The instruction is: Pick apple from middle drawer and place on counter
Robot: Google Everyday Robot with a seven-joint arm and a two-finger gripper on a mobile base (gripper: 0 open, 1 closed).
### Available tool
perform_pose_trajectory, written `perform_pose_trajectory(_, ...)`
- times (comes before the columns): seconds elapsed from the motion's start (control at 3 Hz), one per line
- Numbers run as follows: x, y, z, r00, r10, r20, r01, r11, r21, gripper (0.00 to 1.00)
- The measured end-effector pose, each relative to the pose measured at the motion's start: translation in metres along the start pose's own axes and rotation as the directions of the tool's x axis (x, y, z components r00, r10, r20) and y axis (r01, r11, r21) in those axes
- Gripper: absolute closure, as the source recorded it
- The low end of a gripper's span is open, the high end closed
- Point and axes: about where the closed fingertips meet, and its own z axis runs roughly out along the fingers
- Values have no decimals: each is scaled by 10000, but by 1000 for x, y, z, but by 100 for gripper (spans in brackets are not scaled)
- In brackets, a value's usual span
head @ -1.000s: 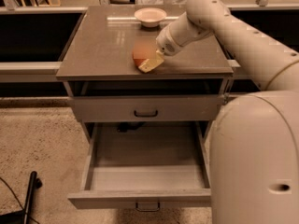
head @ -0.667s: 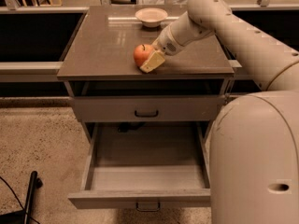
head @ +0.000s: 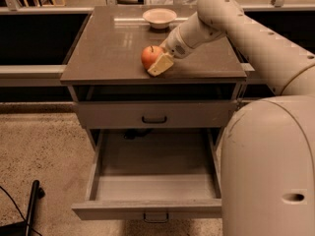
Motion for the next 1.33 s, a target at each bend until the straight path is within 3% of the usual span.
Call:
perform_pose_trajectory(0.33,0,0,0,10000,0,0,0,10000,-1,0)
perform_pose_trajectory(0.67,-19,-3,-11,9969,-406,669,410,9991,-55,0)
perform_pose_trajectory(1.0,-48,-5,-44,9784,-993,1811,995,9950,79,0)
perform_pose_trajectory(1.33,-69,-8,-91,9696,-1510,1924,1315,9852,1103,0)
